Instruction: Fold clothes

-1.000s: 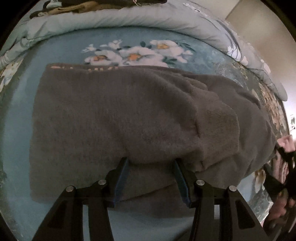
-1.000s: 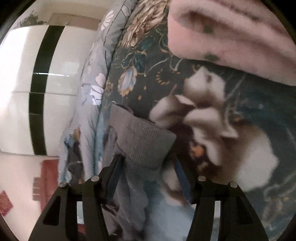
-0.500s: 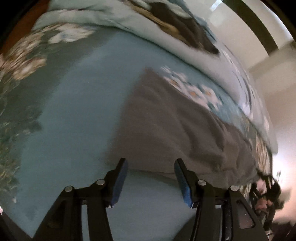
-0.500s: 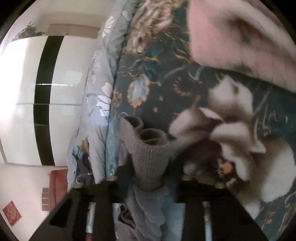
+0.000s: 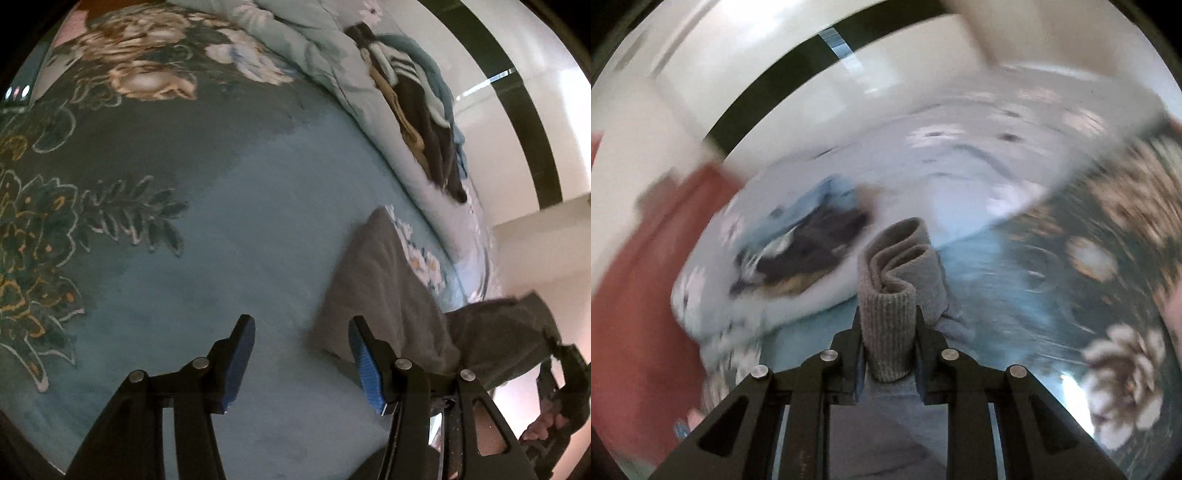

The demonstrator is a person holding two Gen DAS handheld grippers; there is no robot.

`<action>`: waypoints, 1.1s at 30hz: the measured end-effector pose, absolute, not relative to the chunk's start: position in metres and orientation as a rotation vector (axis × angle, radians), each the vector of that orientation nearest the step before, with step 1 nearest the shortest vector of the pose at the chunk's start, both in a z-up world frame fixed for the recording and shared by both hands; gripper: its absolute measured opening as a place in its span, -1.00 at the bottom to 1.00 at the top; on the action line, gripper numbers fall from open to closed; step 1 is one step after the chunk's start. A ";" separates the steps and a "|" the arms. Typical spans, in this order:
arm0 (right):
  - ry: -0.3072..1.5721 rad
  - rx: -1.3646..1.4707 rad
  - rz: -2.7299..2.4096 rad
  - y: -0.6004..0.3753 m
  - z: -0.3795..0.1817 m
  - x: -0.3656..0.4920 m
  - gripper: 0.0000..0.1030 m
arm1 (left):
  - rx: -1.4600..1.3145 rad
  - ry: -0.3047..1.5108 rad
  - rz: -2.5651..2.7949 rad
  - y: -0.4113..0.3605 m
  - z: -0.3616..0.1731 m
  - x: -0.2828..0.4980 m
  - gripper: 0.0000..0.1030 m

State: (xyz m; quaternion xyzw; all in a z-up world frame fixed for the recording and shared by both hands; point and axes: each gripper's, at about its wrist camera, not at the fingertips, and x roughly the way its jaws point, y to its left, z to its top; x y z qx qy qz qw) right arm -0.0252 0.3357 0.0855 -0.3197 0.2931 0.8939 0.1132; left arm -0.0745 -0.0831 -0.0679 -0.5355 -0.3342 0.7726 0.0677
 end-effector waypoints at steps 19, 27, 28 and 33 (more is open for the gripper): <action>0.187 -1.688 2.665 0.130 -0.037 -0.075 -0.18 | -1.616 -1.116 2.212 -0.101 -0.085 -0.075 0.12; 0.355 -1.642 2.716 0.178 -0.009 -0.043 -0.11 | -1.576 -1.015 2.109 -0.049 -0.072 -0.081 0.20; 0.389 -1.610 2.689 0.194 -0.006 -0.038 -0.10 | -1.569 -1.006 2.088 -0.040 -0.071 -0.083 0.23; 0.606 -1.520 2.549 0.261 -0.003 -0.019 -0.08 | -1.604 -0.963 1.975 0.010 -0.083 -0.097 0.26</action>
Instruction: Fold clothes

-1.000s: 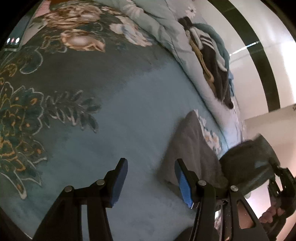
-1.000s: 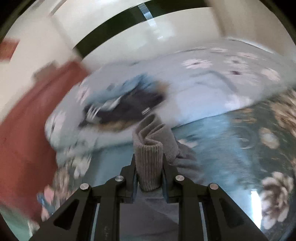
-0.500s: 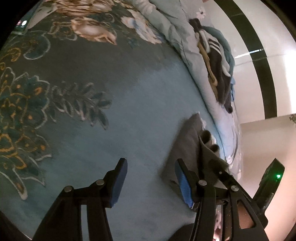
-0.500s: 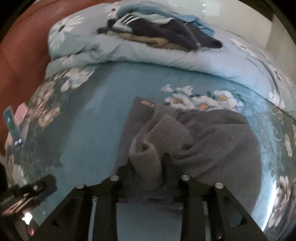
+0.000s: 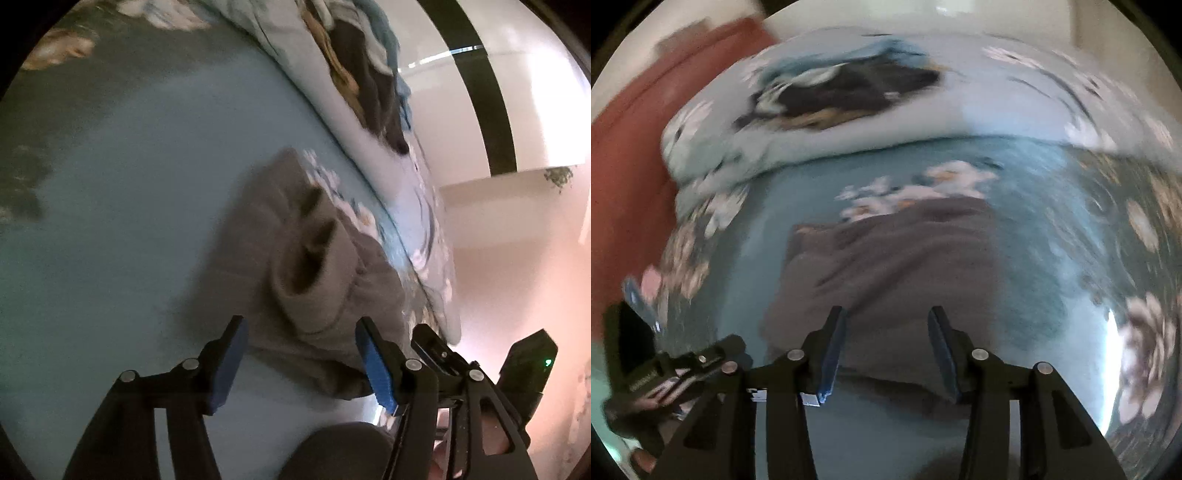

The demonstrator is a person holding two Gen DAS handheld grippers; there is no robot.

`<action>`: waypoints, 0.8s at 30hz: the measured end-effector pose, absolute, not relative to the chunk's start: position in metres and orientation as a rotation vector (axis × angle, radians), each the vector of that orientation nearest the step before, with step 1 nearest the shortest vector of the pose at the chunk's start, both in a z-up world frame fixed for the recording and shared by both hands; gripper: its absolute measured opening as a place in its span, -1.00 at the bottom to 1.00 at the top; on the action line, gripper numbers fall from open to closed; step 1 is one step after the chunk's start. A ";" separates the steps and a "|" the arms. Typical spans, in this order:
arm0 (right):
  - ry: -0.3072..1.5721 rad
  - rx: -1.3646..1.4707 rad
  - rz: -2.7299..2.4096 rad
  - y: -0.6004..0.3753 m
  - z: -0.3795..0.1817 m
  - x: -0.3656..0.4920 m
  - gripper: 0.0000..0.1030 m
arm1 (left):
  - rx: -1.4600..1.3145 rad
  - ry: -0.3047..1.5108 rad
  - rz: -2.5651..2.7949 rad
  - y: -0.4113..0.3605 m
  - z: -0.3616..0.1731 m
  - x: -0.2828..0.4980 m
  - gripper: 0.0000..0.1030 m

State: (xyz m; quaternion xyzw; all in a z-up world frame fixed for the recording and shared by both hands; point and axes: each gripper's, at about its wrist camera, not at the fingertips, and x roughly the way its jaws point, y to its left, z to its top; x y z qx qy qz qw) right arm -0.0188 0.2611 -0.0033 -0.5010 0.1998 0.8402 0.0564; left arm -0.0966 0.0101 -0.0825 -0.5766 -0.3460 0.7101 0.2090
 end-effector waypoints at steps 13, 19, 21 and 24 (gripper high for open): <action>0.938 -1.494 2.404 0.312 -0.037 0.007 -0.08 | -1.451 -0.949 2.093 0.032 -0.072 -0.109 -0.59; 0.983 -1.478 2.426 0.315 -0.037 0.010 -0.08 | -1.323 -0.988 2.156 0.006 -0.051 -0.094 -0.60; 0.985 -1.481 2.436 0.313 -0.037 0.009 -0.07 | -1.413 -1.001 2.175 -0.006 -0.072 -0.092 -0.60; 0.952 -1.500 2.445 0.309 -0.037 0.006 -0.06 | -1.563 -1.078 2.133 -0.022 -0.112 -0.086 -0.60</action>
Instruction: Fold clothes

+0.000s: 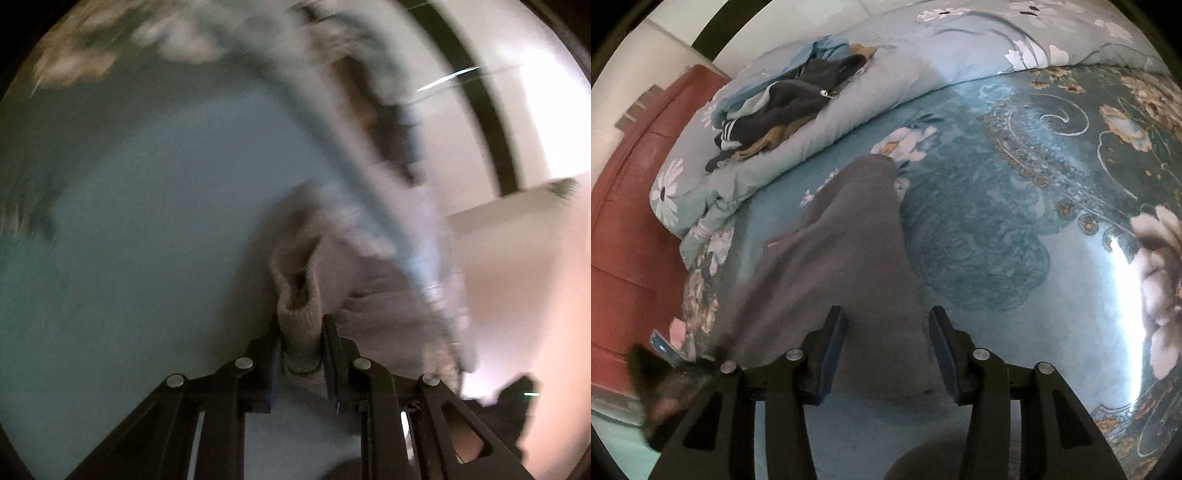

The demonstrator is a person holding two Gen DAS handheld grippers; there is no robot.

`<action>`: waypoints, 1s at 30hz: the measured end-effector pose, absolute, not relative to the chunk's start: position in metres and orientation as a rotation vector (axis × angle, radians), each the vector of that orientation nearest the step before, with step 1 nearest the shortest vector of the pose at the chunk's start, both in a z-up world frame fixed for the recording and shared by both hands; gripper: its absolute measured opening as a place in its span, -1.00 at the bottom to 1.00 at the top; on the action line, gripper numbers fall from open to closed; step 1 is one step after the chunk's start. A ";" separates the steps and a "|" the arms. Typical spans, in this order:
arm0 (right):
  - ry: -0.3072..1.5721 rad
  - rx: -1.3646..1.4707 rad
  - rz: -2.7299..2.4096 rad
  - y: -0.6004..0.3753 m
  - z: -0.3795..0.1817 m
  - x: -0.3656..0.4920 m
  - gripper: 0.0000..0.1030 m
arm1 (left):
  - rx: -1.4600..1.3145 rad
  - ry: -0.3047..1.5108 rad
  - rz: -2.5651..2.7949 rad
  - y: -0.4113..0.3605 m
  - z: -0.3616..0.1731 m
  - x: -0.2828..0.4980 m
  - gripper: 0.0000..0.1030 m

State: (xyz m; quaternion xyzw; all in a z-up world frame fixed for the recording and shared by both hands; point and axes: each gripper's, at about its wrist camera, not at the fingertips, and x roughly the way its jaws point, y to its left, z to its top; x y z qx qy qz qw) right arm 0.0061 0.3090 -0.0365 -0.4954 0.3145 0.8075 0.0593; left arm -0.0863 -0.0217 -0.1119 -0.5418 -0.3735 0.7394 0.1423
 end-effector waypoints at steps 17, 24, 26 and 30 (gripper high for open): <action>0.137 -1.884 2.932 0.228 0.000 -0.110 -0.05 | -1.428 -0.653 2.110 -0.010 -0.044 -0.123 0.10; -0.260 -2.112 2.846 0.210 -0.035 -0.141 -0.03 | -1.550 -0.562 2.003 0.012 -0.077 -0.153 0.11; -0.242 -2.169 2.818 0.218 -0.044 -0.145 0.10 | -1.546 -0.612 1.962 0.010 -0.081 -0.156 0.11; -0.224 -2.256 2.810 0.223 -0.053 -0.145 0.10 | -1.560 -0.623 1.938 0.007 -0.085 -0.164 0.11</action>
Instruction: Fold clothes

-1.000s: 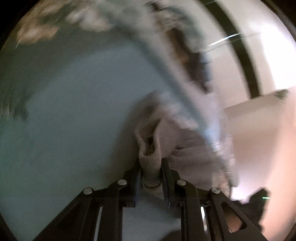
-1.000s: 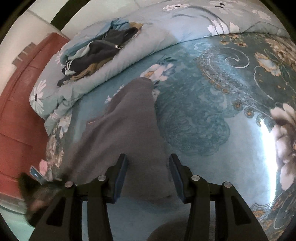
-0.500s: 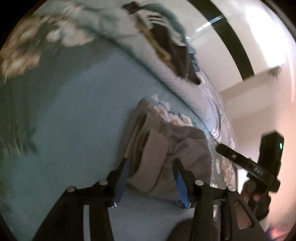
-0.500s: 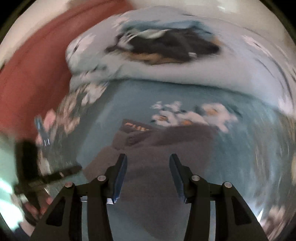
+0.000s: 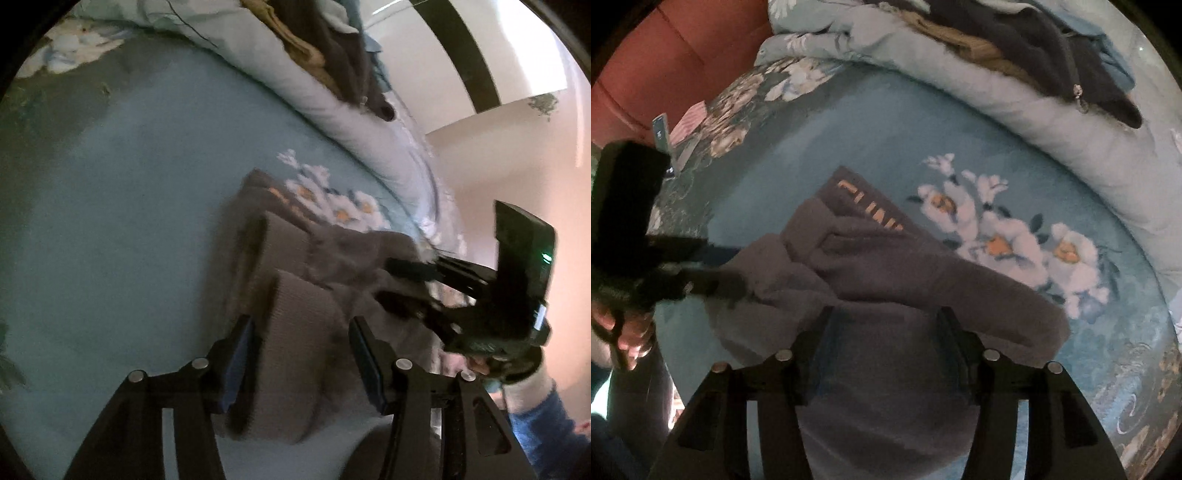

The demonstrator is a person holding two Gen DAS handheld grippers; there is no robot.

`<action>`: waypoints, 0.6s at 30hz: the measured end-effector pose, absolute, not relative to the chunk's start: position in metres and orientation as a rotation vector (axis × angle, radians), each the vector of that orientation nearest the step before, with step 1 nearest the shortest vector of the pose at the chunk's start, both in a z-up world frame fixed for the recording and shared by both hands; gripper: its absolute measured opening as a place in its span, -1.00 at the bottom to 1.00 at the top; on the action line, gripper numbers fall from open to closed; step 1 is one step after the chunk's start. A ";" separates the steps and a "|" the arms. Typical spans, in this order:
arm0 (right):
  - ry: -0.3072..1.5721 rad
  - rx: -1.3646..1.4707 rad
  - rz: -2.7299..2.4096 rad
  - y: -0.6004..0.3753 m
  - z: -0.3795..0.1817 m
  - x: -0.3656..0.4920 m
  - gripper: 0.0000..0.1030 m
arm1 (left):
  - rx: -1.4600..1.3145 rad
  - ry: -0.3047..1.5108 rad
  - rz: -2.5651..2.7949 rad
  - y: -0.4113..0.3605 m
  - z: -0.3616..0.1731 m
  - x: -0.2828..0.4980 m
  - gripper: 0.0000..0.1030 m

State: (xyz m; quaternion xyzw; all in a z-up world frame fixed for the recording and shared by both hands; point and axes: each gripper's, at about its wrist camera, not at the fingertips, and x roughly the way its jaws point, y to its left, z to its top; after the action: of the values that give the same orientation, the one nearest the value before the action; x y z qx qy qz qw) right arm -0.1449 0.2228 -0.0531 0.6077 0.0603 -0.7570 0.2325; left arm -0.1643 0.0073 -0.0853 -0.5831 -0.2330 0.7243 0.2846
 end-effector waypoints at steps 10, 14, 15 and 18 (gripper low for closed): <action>0.153 1.701 -2.014 0.216 -0.056 -0.126 -0.54 | -1.483 -0.630 1.876 0.020 -0.077 -0.170 -0.87; 0.147 1.713 -2.070 0.217 -0.057 -0.124 -0.83 | -1.454 -0.639 1.897 0.020 -0.073 -0.170 -0.90; 0.117 1.701 -2.090 0.218 -0.054 -0.124 -0.85 | -1.440 -0.638 1.907 0.019 -0.070 -0.170 -0.91; 0.048 1.638 -2.158 0.223 -0.039 -0.125 -0.90 | -1.355 -0.661 1.962 0.014 -0.054 -0.172 -0.91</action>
State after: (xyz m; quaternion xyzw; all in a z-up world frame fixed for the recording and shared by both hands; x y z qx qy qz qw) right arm -0.1255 0.2234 -0.0392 0.5904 0.0173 -0.7779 0.2144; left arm -0.1725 0.0139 -0.0540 -0.5175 -0.2525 0.7491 0.3275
